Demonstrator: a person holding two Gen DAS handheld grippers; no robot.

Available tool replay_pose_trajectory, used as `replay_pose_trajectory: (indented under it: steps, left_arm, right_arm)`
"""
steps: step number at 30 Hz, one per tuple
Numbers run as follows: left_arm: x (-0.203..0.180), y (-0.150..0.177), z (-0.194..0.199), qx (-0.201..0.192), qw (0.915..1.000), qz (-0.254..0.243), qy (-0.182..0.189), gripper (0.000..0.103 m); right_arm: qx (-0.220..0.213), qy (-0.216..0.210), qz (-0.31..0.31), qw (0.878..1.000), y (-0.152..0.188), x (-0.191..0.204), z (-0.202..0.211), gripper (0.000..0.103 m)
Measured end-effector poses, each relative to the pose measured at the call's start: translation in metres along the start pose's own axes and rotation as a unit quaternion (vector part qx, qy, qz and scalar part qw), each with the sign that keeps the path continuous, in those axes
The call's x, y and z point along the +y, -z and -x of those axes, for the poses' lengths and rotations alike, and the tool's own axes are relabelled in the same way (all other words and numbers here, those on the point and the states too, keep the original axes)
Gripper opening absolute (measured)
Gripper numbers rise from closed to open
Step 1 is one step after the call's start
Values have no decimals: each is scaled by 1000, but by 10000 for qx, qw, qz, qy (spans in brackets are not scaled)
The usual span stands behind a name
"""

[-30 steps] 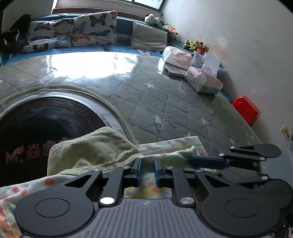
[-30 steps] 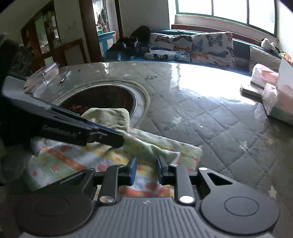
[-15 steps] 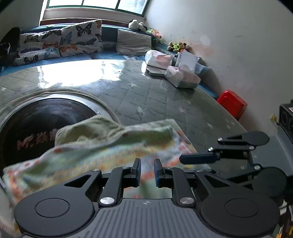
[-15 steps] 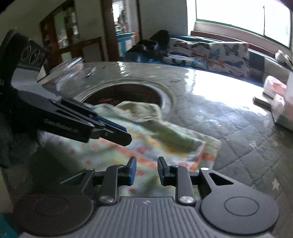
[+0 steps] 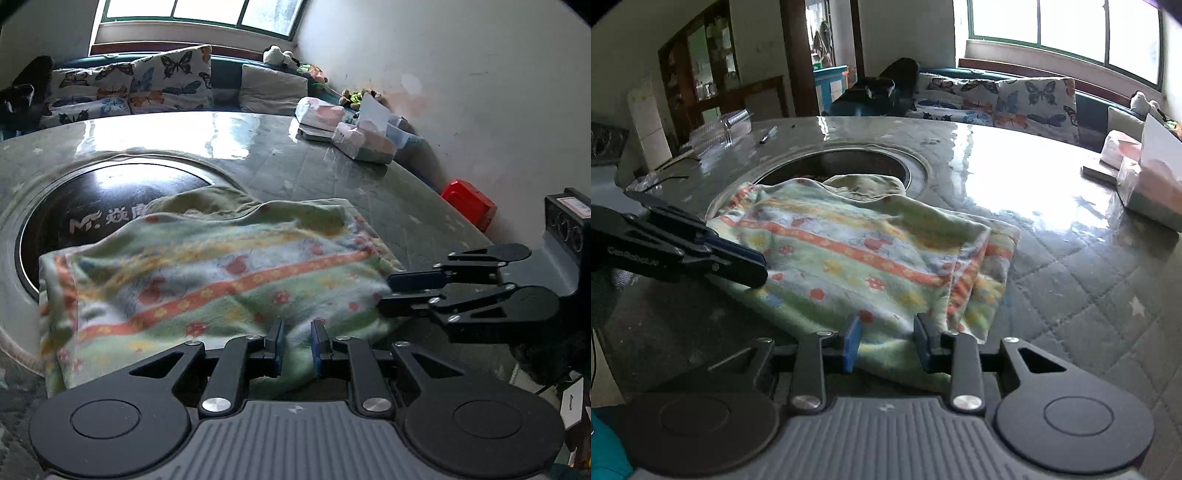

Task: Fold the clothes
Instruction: 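Release the shirt and flatten the folded bundle with both grippers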

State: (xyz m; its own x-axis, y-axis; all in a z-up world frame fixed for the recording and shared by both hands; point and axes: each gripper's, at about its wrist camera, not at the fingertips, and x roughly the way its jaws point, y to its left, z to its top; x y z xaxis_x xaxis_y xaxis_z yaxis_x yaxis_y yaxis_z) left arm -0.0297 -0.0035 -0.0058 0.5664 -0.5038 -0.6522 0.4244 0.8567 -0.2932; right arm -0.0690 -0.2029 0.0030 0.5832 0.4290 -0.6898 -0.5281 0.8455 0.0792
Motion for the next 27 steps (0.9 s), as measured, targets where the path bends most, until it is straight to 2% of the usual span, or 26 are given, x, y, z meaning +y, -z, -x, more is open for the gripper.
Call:
replay_pose_trajectory:
  steps: [4,11,16,21,27]
  left_arm:
    - [3,3,9,-91,9999,88,-21,17]
    - [21,10,37,-337,9980,429,-307,17]
    - [37,20,48,-360,9959,676,-482,17]
    - [50,30,57,-326,9939,826,-650,18]
    - [62,26,62,-326,9923,889,-793,19]
  right_arm:
    - [44,14,15,10000,-7,3,3,32]
    - [-39,-357,420,9985,-30,27,-1,32]
    - [-32,-643,666,9957,-38,48,-18,32]
    - [111,-662,725,9951,-32,52,-29,32]
    - [49,-673,696,9953,-41,50,-24,32]
